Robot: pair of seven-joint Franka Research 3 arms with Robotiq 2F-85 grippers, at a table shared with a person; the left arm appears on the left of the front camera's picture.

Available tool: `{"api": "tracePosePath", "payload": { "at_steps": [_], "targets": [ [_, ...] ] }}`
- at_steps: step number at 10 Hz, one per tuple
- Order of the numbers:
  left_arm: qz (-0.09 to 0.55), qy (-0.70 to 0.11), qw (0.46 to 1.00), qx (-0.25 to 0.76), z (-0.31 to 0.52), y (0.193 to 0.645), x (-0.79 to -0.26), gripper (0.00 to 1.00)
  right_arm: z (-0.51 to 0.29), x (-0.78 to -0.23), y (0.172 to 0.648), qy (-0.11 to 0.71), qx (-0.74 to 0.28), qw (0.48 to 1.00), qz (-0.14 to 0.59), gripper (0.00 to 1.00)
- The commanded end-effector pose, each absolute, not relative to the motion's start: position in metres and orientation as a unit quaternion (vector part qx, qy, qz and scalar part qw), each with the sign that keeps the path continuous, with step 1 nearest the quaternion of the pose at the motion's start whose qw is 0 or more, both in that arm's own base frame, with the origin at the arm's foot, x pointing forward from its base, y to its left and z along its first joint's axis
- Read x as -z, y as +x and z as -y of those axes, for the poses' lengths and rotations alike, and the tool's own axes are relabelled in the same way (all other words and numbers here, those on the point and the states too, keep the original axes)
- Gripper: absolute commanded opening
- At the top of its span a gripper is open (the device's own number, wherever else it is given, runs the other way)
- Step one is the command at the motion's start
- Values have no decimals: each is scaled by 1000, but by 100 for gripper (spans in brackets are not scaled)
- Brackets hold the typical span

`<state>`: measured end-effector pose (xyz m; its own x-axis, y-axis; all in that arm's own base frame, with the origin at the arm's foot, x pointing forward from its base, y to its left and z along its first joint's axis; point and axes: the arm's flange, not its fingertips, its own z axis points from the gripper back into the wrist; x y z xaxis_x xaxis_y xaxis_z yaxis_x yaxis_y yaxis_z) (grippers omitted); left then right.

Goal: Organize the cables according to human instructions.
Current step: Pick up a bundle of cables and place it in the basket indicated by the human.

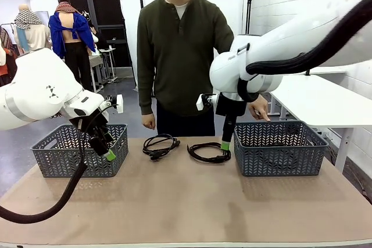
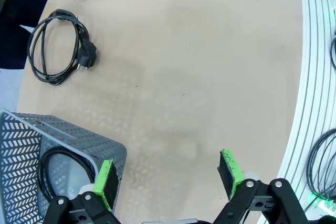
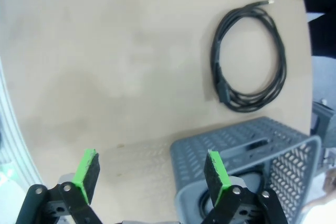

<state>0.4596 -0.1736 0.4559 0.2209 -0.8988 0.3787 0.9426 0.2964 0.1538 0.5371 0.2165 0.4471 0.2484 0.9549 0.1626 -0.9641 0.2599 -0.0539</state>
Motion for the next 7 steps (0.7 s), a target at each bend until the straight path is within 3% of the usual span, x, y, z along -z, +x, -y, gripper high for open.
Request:
{"api": "tracePosePath", "payload": {
  "at_steps": [1,7],
  "targets": [
    [197,-56,780,592,174,460,-459,100,-235,-442,572,8,-605,794,65,100],
    [197,-56,780,592,174,460,-459,100,-266,-396,625,18,-605,795,36,100]
  ]
}}
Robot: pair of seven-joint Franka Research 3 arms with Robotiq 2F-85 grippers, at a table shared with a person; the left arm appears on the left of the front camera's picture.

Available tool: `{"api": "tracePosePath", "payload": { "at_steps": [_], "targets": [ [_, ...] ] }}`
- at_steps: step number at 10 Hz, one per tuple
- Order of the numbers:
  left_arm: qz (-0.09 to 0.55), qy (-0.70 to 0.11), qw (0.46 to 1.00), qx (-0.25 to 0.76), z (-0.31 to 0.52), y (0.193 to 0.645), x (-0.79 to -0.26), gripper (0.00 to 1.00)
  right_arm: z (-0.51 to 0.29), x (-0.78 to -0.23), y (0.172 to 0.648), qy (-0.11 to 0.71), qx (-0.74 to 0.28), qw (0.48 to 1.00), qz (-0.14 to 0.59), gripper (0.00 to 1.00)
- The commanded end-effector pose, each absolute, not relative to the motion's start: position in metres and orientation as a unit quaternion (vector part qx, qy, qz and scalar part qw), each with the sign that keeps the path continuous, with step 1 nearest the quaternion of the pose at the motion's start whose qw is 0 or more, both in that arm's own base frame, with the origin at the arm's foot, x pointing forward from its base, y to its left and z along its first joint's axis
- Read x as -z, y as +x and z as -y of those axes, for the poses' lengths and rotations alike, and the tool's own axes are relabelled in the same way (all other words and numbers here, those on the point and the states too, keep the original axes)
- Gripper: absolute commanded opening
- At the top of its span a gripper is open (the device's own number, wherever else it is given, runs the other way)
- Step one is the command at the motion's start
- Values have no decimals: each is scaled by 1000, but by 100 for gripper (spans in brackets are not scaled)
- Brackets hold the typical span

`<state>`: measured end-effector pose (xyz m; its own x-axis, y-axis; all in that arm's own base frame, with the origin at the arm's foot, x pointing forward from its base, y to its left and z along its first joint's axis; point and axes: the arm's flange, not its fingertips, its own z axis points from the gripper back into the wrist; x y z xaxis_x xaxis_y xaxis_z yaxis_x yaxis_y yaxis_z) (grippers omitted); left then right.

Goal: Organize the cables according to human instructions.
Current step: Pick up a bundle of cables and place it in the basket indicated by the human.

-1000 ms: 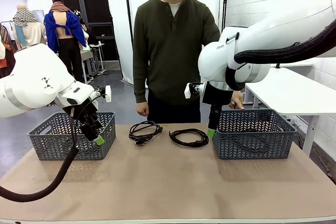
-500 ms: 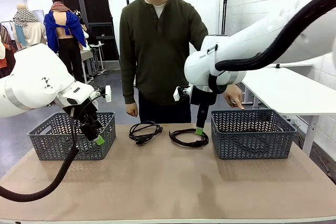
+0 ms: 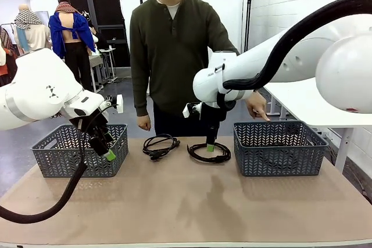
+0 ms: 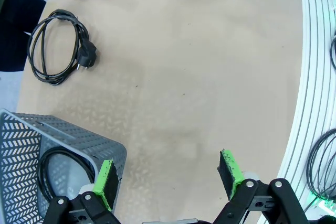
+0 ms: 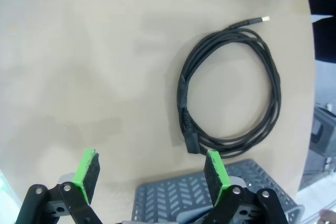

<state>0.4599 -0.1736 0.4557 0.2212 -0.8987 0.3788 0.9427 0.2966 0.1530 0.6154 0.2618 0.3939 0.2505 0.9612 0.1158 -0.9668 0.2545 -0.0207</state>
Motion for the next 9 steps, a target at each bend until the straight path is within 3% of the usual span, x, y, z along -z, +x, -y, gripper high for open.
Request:
{"api": "tracePosePath", "payload": {
  "at_steps": [1,9],
  "targets": [
    [197,-56,780,592,174,460,-459,100,-268,-396,625,21,-603,797,37,100],
    [197,-56,780,592,174,460,-459,100,-266,-393,620,34,-610,790,46,100]
  ]
}}
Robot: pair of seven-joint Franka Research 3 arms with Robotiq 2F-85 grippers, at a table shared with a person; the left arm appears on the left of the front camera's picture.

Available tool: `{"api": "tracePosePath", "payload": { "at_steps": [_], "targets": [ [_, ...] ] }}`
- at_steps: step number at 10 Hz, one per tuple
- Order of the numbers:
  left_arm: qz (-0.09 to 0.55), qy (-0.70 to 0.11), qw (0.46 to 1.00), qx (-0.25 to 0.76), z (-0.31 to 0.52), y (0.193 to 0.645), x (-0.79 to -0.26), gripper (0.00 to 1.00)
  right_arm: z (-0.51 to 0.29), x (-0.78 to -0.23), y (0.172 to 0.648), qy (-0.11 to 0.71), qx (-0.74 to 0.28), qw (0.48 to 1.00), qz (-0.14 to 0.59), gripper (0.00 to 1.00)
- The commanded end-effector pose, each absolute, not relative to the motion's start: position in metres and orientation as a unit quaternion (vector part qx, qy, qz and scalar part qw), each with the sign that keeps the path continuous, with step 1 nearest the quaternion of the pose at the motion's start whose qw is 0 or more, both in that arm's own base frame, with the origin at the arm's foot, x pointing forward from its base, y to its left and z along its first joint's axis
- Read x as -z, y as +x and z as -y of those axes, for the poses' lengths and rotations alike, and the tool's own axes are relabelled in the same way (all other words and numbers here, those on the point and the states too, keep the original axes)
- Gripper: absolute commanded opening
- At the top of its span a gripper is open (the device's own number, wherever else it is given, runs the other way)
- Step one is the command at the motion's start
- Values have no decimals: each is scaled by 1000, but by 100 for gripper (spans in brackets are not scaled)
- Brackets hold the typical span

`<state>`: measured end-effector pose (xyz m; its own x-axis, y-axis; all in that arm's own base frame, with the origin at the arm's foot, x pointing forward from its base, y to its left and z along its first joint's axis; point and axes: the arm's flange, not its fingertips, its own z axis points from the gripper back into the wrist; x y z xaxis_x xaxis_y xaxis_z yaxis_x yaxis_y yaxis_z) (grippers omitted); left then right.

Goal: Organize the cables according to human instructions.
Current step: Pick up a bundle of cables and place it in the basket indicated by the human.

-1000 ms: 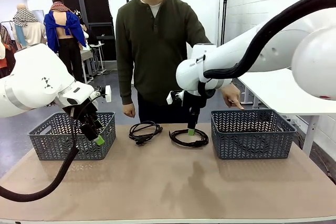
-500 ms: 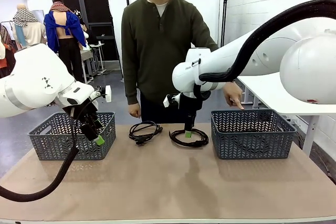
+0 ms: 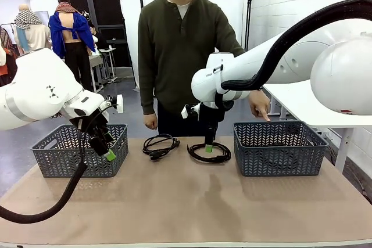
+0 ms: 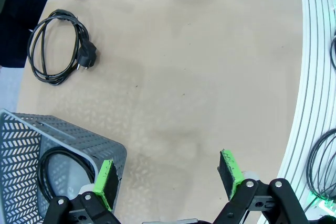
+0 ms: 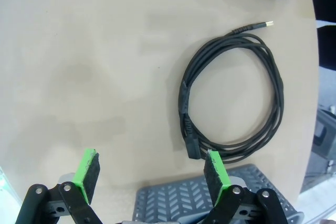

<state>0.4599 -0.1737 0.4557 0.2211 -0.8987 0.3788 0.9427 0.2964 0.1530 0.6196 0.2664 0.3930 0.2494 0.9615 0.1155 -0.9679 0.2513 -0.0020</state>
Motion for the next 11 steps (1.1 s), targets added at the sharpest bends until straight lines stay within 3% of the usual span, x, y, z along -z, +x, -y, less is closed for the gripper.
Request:
{"api": "tracePosePath", "payload": {
  "at_steps": [1,11],
  "targets": [
    [197,-56,780,592,174,460,-459,100,-267,-385,626,39,-629,775,47,100],
    [197,-56,780,592,174,460,-459,100,-286,-330,662,41,-656,753,20,100]
  ]
}}
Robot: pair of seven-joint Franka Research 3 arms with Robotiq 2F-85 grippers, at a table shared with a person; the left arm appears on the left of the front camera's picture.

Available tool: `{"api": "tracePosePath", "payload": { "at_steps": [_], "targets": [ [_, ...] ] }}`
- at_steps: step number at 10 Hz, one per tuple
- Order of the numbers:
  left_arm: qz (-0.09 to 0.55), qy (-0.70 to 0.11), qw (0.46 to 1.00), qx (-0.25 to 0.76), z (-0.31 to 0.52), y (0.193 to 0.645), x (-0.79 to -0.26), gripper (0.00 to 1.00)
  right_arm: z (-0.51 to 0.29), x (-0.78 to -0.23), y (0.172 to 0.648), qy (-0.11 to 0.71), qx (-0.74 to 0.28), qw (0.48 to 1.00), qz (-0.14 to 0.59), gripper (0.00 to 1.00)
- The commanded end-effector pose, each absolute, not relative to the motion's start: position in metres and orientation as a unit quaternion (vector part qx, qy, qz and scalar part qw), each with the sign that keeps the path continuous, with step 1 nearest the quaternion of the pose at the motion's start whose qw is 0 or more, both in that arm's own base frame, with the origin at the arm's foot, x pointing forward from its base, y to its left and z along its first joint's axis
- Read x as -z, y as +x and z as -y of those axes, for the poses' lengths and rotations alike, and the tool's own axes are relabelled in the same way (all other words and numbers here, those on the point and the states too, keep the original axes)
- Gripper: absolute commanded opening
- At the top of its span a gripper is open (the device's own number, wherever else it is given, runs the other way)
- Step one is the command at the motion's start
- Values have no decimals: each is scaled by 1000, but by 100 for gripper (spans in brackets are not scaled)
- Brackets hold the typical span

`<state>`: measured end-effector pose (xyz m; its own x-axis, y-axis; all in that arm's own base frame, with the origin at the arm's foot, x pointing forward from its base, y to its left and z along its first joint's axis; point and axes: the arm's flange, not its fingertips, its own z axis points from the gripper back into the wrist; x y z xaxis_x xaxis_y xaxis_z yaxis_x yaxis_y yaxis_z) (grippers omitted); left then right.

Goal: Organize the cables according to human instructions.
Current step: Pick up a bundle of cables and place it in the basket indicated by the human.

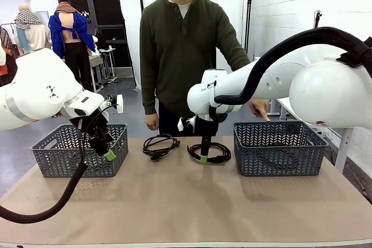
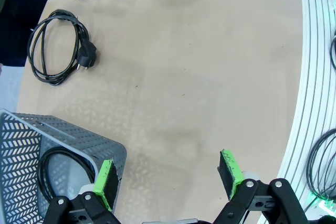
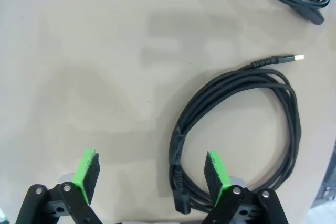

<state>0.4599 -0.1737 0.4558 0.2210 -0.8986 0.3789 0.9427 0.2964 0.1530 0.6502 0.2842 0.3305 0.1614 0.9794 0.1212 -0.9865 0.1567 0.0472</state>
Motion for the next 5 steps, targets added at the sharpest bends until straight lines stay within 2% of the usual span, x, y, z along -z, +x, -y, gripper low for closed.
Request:
{"api": "tracePosePath", "payload": {
  "at_steps": [1,5],
  "targets": [
    [197,-56,780,592,174,460,-459,100,-287,-326,665,37,-661,749,21,100],
    [197,-56,780,592,174,460,-459,100,-292,-318,676,34,-665,746,13,100]
  ]
}}
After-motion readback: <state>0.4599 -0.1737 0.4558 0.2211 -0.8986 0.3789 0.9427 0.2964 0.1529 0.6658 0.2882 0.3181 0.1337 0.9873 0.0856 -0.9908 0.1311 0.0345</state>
